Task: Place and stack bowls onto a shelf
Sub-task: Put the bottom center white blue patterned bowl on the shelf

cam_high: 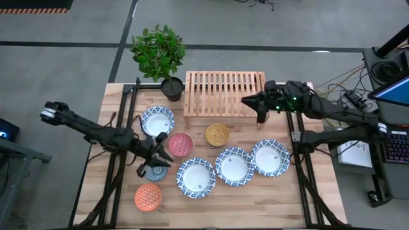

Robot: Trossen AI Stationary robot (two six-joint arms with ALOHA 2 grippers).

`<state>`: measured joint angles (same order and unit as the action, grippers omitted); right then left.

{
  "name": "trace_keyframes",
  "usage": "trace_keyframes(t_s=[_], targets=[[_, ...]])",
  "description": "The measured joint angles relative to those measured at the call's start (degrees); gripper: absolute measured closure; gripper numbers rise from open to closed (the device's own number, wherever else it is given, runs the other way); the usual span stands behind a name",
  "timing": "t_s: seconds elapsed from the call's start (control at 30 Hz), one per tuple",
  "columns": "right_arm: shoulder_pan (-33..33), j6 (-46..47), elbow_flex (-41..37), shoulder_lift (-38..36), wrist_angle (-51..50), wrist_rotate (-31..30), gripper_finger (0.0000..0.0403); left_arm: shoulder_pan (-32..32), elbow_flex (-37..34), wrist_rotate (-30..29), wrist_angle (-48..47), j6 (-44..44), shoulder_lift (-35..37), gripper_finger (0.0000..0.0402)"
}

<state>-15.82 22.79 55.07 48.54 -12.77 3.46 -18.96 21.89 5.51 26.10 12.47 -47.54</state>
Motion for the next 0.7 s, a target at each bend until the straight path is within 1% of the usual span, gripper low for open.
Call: trace_keyframes(t_s=[0.07, 0.13, 0.23, 0.33, 0.5, 0.6, 0.7], targets=[[1.14, -0.27, 2.14, 1.37, -2.69, 0.02, 0.0351, 0.02, 1.31, -0.08, -1.94, -1.35, 1.59, 0.0332], [3.04, -0.13, 4.14, 2.93, -5.88, 0.01, 0.0351, 0.01, 3.35, -1.35, -5.03, -2.87, 3.76, 0.0332], [6.66, 0.10, 6.77, 5.17, -8.39, -0.48, 0.0351, 0.00, 6.30, -5.79, -9.62, -3.72, 5.82, 0.0332], [10.53, 0.79, 10.11, 7.07, -8.67, -0.44, 0.0351, -0.11, 6.78, -9.43, -11.61, -4.02, 6.33, 0.0332], [15.79, 4.98, 16.41, 11.23, -14.86, -0.49, 0.0351, -0.11, 6.08, -10.14, -11.75, -2.60, 6.57, 0.0332], [18.58, 8.68, 20.28, 13.98, -20.51, -0.19, 0.0351, -0.13, 6.27, -10.48, -11.54, -1.65, 6.60, 0.0332], [21.43, 11.58, 24.53, 17.32, -27.74, 1.75, 0.0351, -0.13, 5.96, -10.87, -11.53, -0.87, 6.19, 0.0332]])
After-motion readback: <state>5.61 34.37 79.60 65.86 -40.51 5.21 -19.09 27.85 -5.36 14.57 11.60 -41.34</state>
